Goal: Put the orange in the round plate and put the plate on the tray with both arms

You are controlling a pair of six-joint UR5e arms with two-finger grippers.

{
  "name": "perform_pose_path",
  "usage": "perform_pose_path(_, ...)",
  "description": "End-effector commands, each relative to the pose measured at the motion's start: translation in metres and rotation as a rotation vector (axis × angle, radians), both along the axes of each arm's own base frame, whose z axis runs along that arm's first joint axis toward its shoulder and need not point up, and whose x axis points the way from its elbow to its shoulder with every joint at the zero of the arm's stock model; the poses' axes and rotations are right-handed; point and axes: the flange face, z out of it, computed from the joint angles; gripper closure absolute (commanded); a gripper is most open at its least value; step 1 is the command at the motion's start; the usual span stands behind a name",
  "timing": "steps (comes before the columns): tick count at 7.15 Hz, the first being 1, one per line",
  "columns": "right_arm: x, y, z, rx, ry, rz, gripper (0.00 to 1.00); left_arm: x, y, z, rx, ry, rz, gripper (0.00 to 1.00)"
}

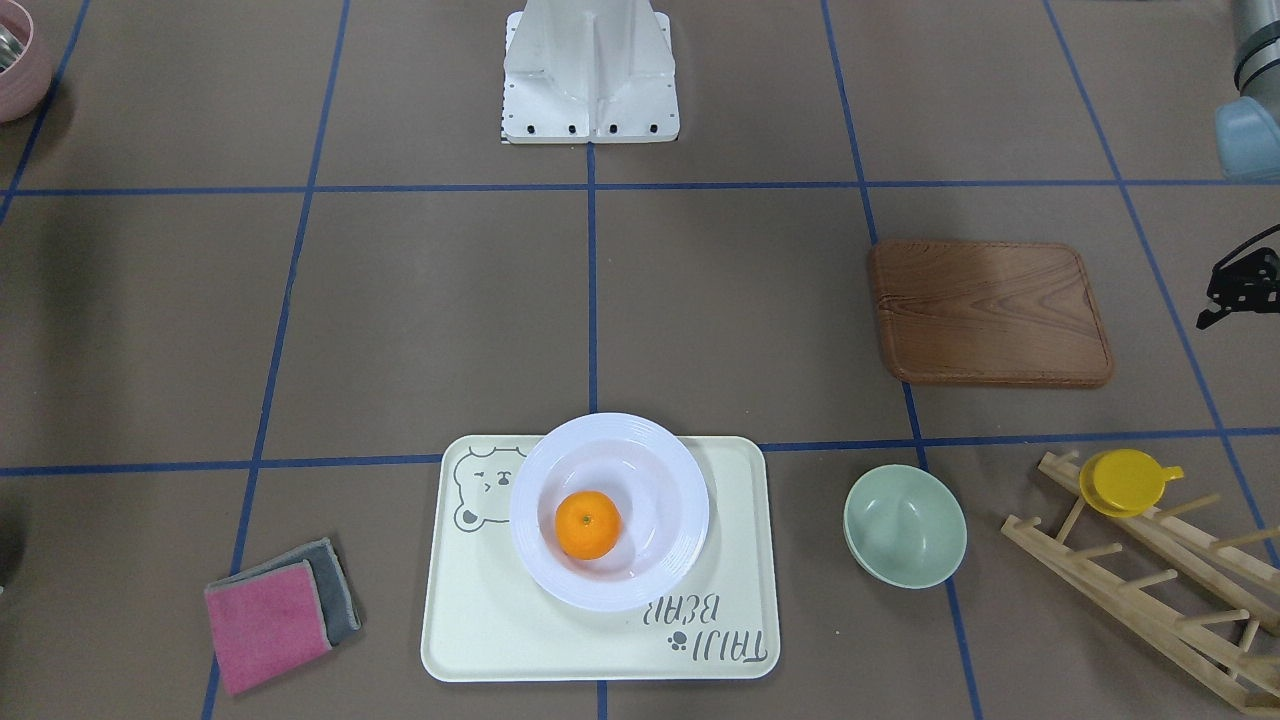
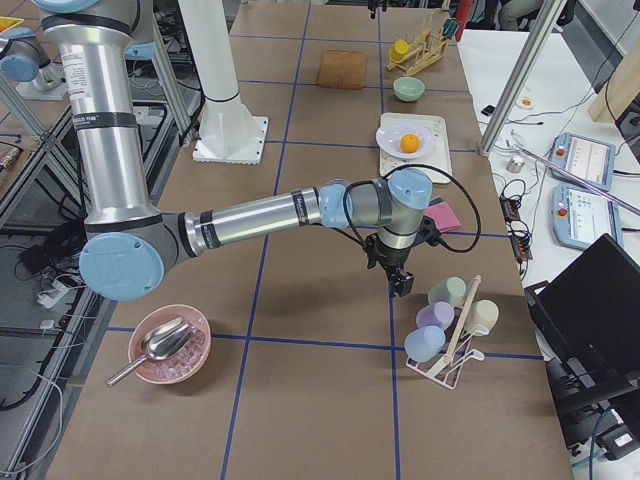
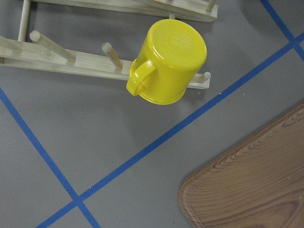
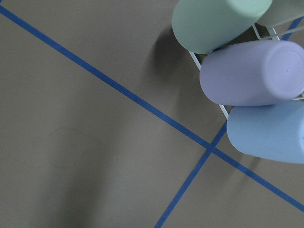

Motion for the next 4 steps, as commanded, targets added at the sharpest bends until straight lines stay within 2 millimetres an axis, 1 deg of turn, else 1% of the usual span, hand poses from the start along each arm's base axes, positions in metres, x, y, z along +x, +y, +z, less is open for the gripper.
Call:
perform_pose_path(1,-0.0086,-0.0008,-0.0046,-0.001,-0.003,-0.004,0.0,0.0011,0.0012,-0.01,-0.001,0.009,-0.018,0.01)
perform_pose_path(3,-0.0172,-0.001,-0.0048,-0.001,-0.004,-0.019,0.0,0.0011,0.0013,-0.0115,0.001,0.01,-0.02,0.01)
perform_pose_path(4,-0.018,-0.0008,-0.0056,0.0,-0.004,-0.021,0.0,0.0011,0.0011,-0.0102,0.0,0.009,-0.019,0.01)
